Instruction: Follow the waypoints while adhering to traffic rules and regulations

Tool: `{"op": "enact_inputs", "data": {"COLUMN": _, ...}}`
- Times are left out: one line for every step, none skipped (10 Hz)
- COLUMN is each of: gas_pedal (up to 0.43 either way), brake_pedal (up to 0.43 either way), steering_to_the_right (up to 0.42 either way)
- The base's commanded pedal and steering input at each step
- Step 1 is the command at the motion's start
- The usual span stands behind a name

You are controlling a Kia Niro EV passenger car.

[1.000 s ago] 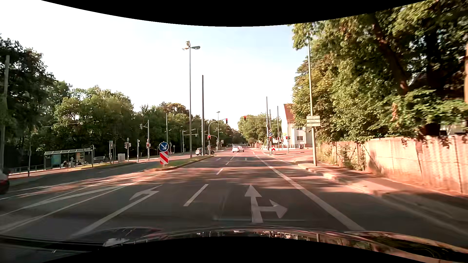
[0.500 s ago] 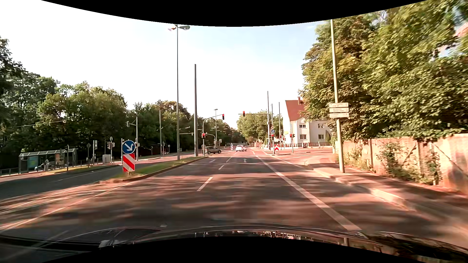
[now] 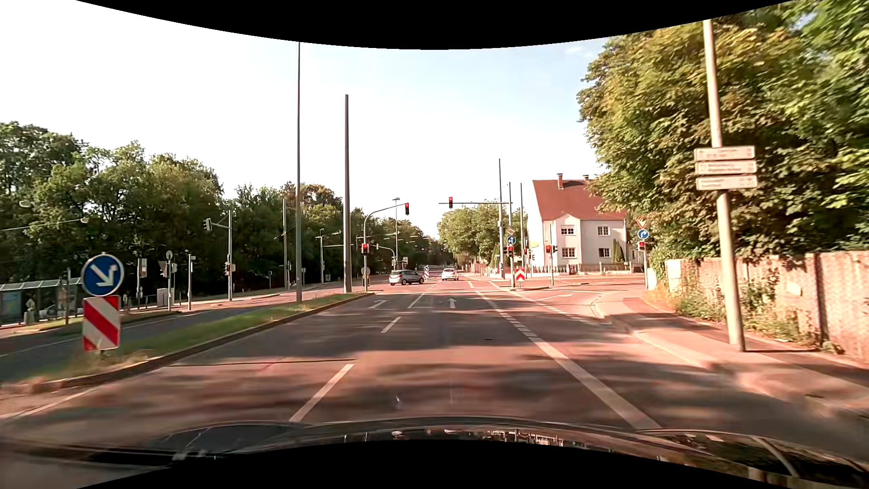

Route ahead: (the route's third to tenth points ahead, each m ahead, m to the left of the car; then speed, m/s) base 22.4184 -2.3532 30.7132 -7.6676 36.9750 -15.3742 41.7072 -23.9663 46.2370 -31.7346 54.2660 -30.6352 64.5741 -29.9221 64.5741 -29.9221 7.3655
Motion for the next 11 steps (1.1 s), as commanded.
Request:
{"op": "enact_inputs", "data": {"gas_pedal": 0.0, "brake_pedal": 0.201, "steering_to_the_right": 0.027}}
{"op": "enact_inputs", "data": {"gas_pedal": 0.0, "brake_pedal": 0.207, "steering_to_the_right": 0.031}}
{"op": "enact_inputs", "data": {"gas_pedal": 0.0, "brake_pedal": 0.213, "steering_to_the_right": 0.032}}
{"op": "enact_inputs", "data": {"gas_pedal": 0.0, "brake_pedal": 0.213, "steering_to_the_right": 0.033}}
{"op": "enact_inputs", "data": {"gas_pedal": 0.0, "brake_pedal": 0.213, "steering_to_the_right": 0.036}}
{"op": "enact_inputs", "data": {"gas_pedal": 0.0, "brake_pedal": 0.213, "steering_to_the_right": 0.041}}
{"op": "enact_inputs", "data": {"gas_pedal": 0.0, "brake_pedal": 0.213, "steering_to_the_right": 0.048}}
{"op": "enact_inputs", "data": {"gas_pedal": 0.0, "brake_pedal": 0.213, "steering_to_the_right": 0.056}}
{"op": "enact_inputs", "data": {"gas_pedal": 0.0, "brake_pedal": 0.207, "steering_to_the_right": 0.064}}
{"op": "enact_inputs", "data": {"gas_pedal": 0.0, "brake_pedal": 0.201, "steering_to_the_right": 0.072}}
{"op": "enact_inputs", "data": {"gas_pedal": 0.0, "brake_pedal": 0.195, "steering_to_the_right": 0.08}}
